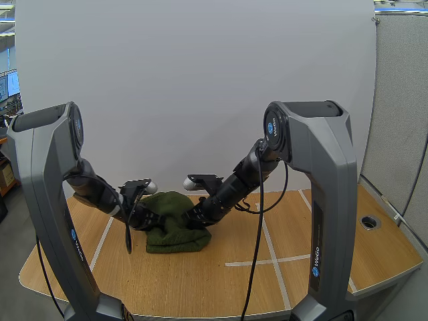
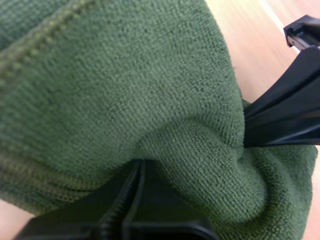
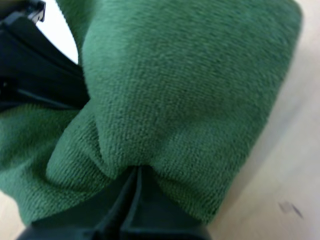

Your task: Fold the towel

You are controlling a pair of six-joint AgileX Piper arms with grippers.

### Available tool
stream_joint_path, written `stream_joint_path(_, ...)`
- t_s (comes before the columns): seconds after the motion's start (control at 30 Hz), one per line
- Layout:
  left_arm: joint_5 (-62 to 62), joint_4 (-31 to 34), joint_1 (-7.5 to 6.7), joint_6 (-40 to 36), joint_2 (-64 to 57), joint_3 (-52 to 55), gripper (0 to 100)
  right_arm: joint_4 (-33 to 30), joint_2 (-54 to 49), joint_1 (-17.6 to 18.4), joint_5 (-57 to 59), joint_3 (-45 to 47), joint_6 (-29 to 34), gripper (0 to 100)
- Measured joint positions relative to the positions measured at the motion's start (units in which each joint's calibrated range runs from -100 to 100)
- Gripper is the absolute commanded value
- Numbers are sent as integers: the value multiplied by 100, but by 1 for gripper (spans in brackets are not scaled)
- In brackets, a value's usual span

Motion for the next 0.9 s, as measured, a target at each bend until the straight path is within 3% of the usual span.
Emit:
stream_joint_path(0.23,0,-1,-153,0,-86,63,0,-319,-388,-195,0,396,-71,0)
stream_joint_path(0.47,35,434,-304,-208,-382,138,0,-680,-831,-480,33,838,-122,0)
stream_joint_path(0.67,19,802,-493,-421,-804,376,0,-954,-1160,-733,53,1230,-141,0)
stream_joint_path(0.7,-47,966,-624,-486,-1205,702,0,-971,-1233,-788,53,1286,-166,0)
stream_joint_path(0.9,-53,1093,-690,-548,-1755,896,0,-999,-1499,-815,54,1602,-231,0)
